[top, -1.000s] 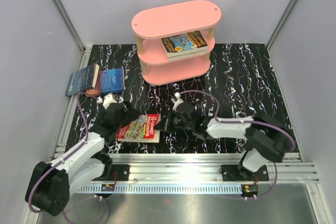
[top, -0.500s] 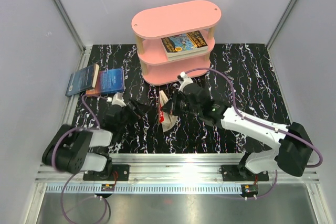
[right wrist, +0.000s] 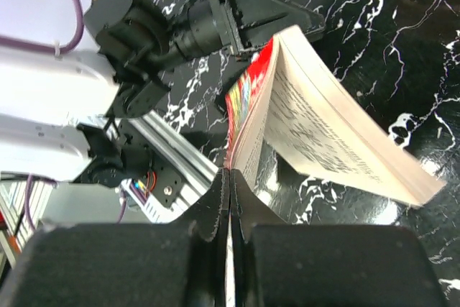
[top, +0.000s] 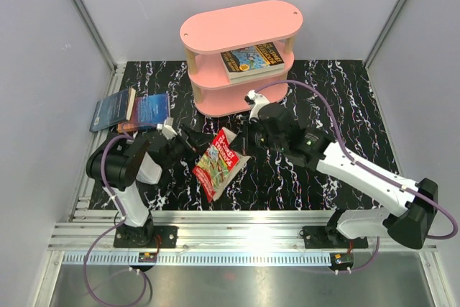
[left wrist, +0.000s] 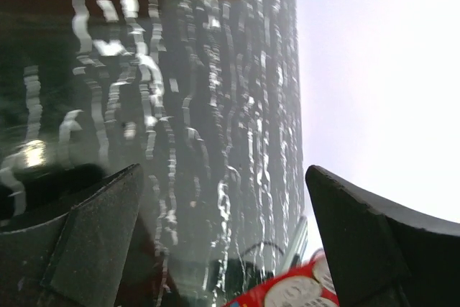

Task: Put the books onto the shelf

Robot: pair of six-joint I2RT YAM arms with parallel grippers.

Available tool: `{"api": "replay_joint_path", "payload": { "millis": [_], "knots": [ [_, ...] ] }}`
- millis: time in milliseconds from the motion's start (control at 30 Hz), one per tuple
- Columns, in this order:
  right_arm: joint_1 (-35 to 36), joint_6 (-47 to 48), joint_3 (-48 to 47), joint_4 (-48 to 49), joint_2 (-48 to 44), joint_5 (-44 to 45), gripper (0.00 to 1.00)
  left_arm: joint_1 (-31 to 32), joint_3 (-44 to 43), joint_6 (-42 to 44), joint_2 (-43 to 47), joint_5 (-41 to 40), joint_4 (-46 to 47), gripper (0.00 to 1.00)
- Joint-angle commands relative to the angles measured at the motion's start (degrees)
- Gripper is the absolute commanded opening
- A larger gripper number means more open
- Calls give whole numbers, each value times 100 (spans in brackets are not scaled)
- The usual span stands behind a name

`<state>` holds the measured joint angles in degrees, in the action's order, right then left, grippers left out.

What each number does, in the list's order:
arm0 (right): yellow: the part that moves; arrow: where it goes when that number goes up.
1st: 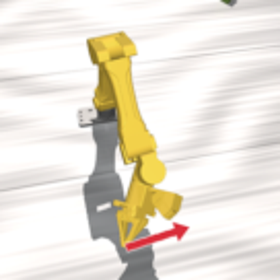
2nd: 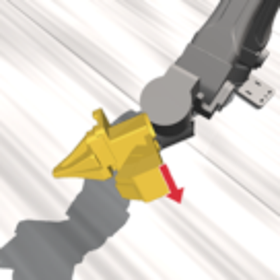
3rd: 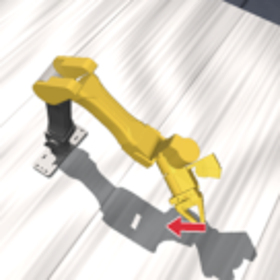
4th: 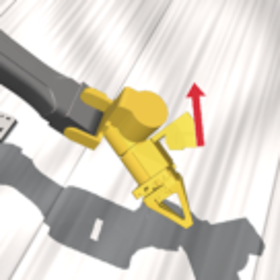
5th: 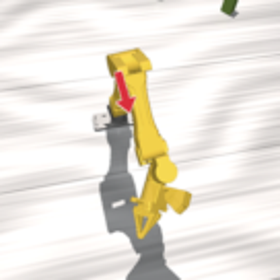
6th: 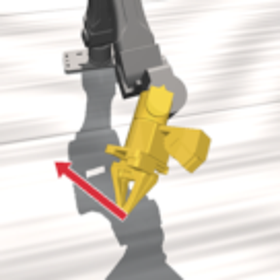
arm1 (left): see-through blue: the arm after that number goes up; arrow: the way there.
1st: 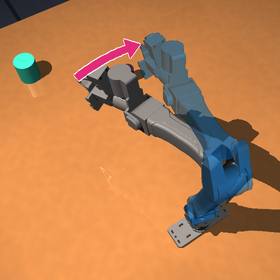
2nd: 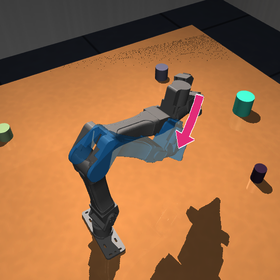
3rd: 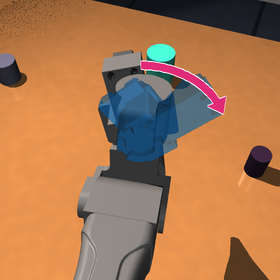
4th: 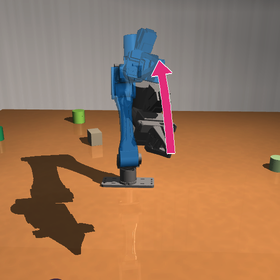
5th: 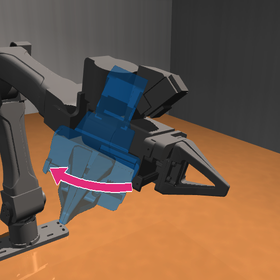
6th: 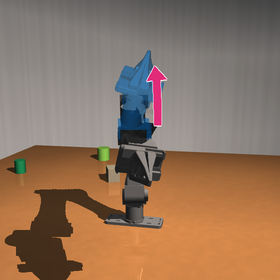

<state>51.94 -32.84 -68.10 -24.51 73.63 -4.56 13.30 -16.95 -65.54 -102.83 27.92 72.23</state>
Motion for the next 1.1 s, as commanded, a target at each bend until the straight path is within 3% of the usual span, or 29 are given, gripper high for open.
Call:
{"api": "replay_joint_path", "payload": {
  "millis": [0, 367, 700, 733, 767, 800, 833, 933, 1067],
  "knots": [
    [-61, 260, -371, -133, -279, -230, 0, -12, -413, 261, 211, 660, 2331, 99],
    [-299, 261, -178, 175, -85, -335, 0, 207, -933, 164, 351, 2260, 2331, 99],
    [-501, 550, -424, -289, 64, -56, 3, 340, -828, -38, 44, 2069, 2331, 97],
    [-544, 568, -398, -448, 151, 42, 15, 262, -723, -134, 26, 2025, 2331, 95],
    [-736, 568, -136, -571, 178, 95, 41, 217, -600, -126, 34, 1946, 2331, 94],
    [-886, 481, 101, -494, 187, -26, 81, 182, -277, -100, 87, 1693, 2322, 94],
    [-1079, 393, 382, -345, 196, -193, 96, 156, -143, -39, 183, 1621, 2322, 94],
    [-1853, -28, 1586, 585, 336, -879, 100, 103, 243, 155, 507, 1383, 2156, 93],
    [-2241, -372, 2510, 1753, 749, -1205, 100, 138, 473, 681, 1227, 1049, 744, 90]
  ]
}}
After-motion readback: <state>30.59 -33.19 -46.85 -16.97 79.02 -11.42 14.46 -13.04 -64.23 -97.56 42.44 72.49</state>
